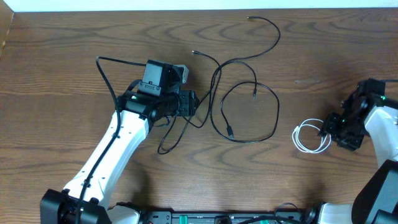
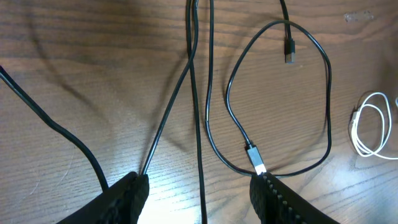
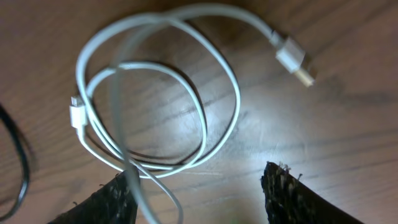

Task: Untangle cables

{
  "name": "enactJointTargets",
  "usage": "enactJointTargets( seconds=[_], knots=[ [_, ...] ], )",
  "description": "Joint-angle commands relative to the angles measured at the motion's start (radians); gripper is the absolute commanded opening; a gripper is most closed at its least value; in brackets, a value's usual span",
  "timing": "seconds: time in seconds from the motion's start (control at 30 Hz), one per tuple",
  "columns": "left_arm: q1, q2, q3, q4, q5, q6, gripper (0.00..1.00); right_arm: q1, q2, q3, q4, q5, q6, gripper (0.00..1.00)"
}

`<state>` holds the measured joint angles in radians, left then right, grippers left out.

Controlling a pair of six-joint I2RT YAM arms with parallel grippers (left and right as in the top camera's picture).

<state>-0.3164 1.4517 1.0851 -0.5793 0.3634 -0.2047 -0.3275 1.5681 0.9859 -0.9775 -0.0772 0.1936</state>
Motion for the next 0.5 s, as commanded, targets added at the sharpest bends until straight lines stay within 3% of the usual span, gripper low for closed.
enactJointTargets(
  seconds=[0.0,0.47],
  knots=[
    [-0.004,0.008,0.016,-0.003,-0.006,0.013,0.58,0.002,-0.011,-0.081,0.068,-0.008,0.068,0.60],
    [-0.004,0.008,0.016,-0.004,-0.006,0.013,0.58,0.002,-0.010,-0.257,0.272,0.068,0.159,0.57]
  ],
)
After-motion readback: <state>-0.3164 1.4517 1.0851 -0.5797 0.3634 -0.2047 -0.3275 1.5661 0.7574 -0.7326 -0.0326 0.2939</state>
